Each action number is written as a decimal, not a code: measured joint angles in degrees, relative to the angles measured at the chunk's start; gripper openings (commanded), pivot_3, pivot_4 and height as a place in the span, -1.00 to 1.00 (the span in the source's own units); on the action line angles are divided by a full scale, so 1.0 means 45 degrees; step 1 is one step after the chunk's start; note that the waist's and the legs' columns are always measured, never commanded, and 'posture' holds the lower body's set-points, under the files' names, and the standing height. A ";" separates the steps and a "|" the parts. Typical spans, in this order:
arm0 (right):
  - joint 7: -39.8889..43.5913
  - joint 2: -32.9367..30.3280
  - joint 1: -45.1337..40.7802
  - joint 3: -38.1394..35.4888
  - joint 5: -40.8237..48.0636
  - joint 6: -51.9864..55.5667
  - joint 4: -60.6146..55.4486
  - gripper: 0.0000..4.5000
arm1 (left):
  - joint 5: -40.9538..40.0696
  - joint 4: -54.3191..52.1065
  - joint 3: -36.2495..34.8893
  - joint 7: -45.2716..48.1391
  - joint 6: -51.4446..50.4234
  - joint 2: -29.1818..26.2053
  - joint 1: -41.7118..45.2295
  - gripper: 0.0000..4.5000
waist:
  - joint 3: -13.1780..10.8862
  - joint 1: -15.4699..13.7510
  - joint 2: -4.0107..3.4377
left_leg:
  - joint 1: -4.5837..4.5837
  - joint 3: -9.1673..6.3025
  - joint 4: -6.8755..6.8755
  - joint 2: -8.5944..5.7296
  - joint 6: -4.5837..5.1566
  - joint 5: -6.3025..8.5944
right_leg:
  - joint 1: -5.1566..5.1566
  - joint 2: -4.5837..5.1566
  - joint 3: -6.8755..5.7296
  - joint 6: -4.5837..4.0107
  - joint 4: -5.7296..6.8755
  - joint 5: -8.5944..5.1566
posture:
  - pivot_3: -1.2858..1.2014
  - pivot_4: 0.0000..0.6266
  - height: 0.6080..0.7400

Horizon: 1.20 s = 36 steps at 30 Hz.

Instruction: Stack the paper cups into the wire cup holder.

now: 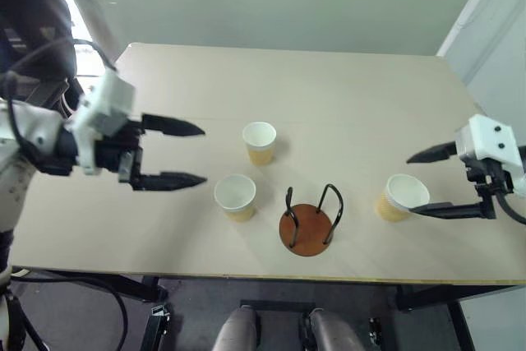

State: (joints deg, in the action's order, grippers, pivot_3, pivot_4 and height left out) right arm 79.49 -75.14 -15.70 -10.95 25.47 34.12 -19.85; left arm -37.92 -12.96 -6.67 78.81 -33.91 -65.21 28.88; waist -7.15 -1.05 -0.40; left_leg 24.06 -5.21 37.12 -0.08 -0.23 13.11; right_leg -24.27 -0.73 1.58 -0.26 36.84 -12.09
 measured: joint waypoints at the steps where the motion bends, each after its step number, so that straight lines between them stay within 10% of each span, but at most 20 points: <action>1: -0.0047 0.0033 0.0141 0.0070 -0.0057 -0.0022 0.0004 0.98 | 0.0022 -0.0096 0.0244 0.0000 -0.0002 0.0203 -0.0007 1.00 | -0.0003 0.0003 -0.0005 | 0.0001 0.0002 -0.0001 0.0000 -0.0001 0.0000 | -0.0003 -0.0002 0.0001 0.0004 0.0003 0.0001 | 0.03 -0.52 1.00; 22: -0.1280 0.1469 -0.0356 0.3463 -0.2277 -0.0843 0.1068 0.98 | -0.0811 -0.1153 -0.0483 -0.0775 -0.0345 0.0805 0.0399 1.00 | -0.0010 0.0060 0.0010 | -0.0020 0.0003 0.0016 0.0019 0.0039 -0.0006 | 0.0017 -0.0019 0.0000 0.0037 0.0013 0.0025 | 0.03 -0.52 1.00; 36: -0.1245 0.1722 -0.0890 0.4114 -0.2994 -0.1172 0.1844 -0.99 | -0.1197 -0.1316 -0.0839 -0.1144 -0.0341 0.0882 0.0070 1.00 | -0.0010 0.0061 0.0010 | -0.0022 0.0003 0.0024 0.0019 0.0042 -0.0011 | 0.0018 -0.0018 -0.0001 0.0037 0.0016 0.0041 | 0.03 -0.52 1.00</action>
State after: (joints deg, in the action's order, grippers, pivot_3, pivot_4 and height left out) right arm 73.89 -67.39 -19.71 7.56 12.00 28.84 -11.55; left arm -43.31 -18.88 -10.45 73.66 -35.45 -61.24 29.20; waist -7.19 -0.78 -0.36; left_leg 23.96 -5.20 37.22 0.01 -0.04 13.06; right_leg -24.19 -0.81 1.58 -0.09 36.91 -11.91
